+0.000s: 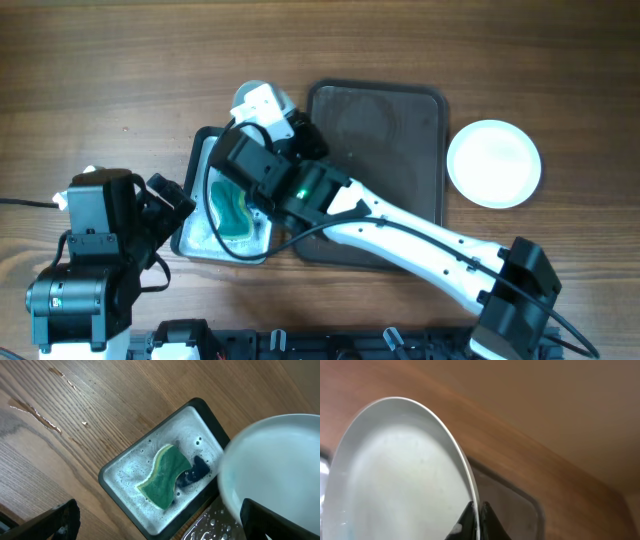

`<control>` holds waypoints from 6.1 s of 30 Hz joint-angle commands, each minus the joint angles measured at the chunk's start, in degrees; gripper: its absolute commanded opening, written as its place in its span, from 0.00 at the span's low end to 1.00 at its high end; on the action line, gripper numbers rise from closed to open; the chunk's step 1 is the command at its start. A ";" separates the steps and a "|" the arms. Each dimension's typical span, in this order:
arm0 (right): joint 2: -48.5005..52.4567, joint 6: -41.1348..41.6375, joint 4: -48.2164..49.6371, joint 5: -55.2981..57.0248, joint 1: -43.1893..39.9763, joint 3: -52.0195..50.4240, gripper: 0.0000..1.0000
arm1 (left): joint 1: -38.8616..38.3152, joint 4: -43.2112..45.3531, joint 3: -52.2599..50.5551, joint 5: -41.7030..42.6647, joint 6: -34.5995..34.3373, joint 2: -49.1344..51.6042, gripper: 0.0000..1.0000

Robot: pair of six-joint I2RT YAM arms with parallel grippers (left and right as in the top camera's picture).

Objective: Clean dirty plates on tray and stack at the side

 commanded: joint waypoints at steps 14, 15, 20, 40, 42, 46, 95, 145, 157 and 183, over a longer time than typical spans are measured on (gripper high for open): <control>-0.94 -18.12 12.92 22.29 10.54 1.16 0.04 | 0.42 0.02 0.81 0.48 0.26 0.02 1.00; -0.94 -18.10 13.00 22.29 10.88 1.16 0.04 | 0.44 0.02 0.81 0.48 0.28 0.02 1.00; -0.94 -18.40 13.05 22.32 11.26 1.16 0.04 | 0.44 0.02 0.81 0.48 0.28 0.02 1.00; -0.94 -19.52 13.09 22.32 11.23 1.16 0.05 | 0.44 0.02 0.81 0.48 0.28 0.02 1.00; -0.94 -19.47 13.09 22.34 11.06 1.16 0.04 | 0.44 0.02 0.81 0.48 0.28 0.02 1.00; -0.90 -11.10 11.32 21.49 7.21 0.98 0.04 | 0.44 0.02 0.81 0.48 0.26 0.02 1.00; -9.66 18.12 -15.12 -57.48 -88.96 -28.06 0.30 | 0.44 0.02 0.81 0.48 0.28 0.02 1.00; -83.38 -22.18 -6.56 -88.89 -57.61 -42.23 1.00 | 0.44 0.02 0.81 0.48 0.28 0.02 1.00; -104.26 -16.28 15.69 -87.71 -57.64 -73.11 1.00 | 0.44 0.02 0.81 0.48 0.28 0.02 1.00; -104.00 -16.48 38.21 -85.70 -57.64 -91.10 1.00 | 0.44 0.02 0.81 0.48 0.26 0.02 1.00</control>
